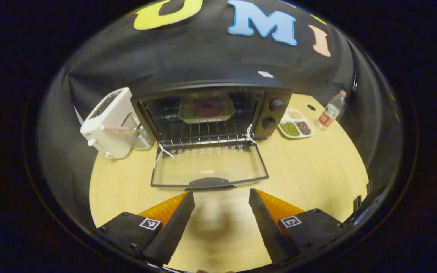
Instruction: Open the electric oven with the left hand, put the food in, and close the electric oven.
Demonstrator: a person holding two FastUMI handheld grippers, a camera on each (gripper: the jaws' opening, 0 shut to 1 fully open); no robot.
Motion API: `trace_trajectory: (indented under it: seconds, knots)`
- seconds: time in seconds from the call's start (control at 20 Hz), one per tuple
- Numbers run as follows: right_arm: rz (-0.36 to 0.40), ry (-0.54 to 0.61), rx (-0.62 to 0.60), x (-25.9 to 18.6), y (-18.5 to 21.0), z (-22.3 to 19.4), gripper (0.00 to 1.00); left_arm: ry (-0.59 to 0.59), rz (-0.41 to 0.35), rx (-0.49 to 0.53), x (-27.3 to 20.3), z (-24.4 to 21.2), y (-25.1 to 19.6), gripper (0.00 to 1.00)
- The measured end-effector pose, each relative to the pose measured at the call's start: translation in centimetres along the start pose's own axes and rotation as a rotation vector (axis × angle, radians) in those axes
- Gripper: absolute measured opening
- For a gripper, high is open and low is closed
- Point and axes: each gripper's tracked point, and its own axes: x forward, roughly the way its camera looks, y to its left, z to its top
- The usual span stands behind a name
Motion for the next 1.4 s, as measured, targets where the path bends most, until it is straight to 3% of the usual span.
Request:
trace_trajectory:
  seconds: [0.4, 0.65, 0.7, 0.75, 1.0, 1.15, 1.2, 1.3, 1.4]
  knots:
    - [-0.059, 0.037, -0.011, -0.4, -2.0, -1.2, 0.94, 0.188, 0.005, -0.036, 6.7, -3.3, 1.5, 1.0]
    - [-0.089, 0.058, -0.013, -0.4, -3.0, -1.8, 0.94, 0.235, 0.016, -0.033, 9.1, -3.7, 2.3, 1.0]
    - [-0.092, 0.063, -0.012, -0.4, -3.0, -1.9, 0.94, 0.236, 0.021, -0.029, 9.5, -3.6, 2.5, 0.96]
    - [-0.095, 0.069, -0.011, -0.4, -3.0, -2.1, 0.94, 0.243, 0.025, -0.03, 10.0, -3.6, 2.7, 0.99]
    - [-0.091, 0.082, -0.011, -0.2, -2.8, -2.5, 0.94, 0.269, 0.022, -0.04, 10.2, -3.7, 2.8, 0.98]
    - [-0.073, 0.085, -0.016, -0.2, -2.1, -2.4, 0.94, 0.247, 0.019, -0.04, 9.4, -3.2, 2.7, 1.0]
    - [-0.066, 0.082, -0.018, -0.1, -1.8, -2.2, 0.94, 0.237, 0.018, -0.037, 9.0, -3.1, 2.7, 0.94]
    - [-0.049, 0.077, -0.016, 0.1, -1.2, -2.0, 0.94, 0.21, 0.011, -0.037, 8.0, -2.7, 2.6, 1.0]
    - [-0.028, 0.077, -0.012, 0.2, -0.5, -2.1, 0.94, 0.188, 0.0, -0.049, 7.3, -2.3, 2.6, 0.97]
